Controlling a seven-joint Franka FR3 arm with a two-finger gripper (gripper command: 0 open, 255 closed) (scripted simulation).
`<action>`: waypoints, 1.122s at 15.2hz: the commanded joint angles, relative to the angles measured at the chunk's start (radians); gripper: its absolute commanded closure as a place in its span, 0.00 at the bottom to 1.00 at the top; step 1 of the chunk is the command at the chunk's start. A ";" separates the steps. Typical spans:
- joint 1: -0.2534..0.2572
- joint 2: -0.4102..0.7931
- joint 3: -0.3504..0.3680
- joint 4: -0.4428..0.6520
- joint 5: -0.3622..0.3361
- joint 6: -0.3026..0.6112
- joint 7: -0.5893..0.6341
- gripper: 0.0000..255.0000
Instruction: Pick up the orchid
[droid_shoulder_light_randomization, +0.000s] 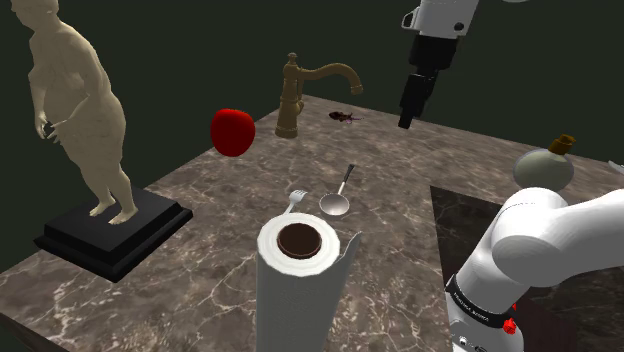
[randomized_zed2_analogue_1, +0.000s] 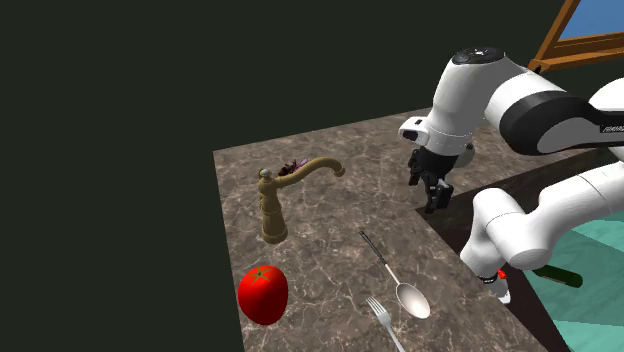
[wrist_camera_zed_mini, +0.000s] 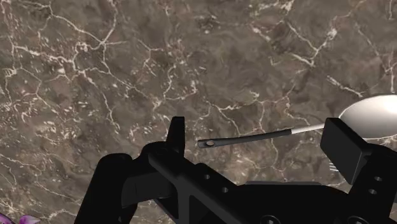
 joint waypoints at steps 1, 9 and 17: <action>0.000 0.000 0.000 0.000 0.000 0.000 0.000 0.00; -0.026 0.196 -0.162 0.056 -0.043 0.164 -0.185 0.00; -0.029 0.454 -0.309 0.204 -0.009 0.284 -0.379 0.00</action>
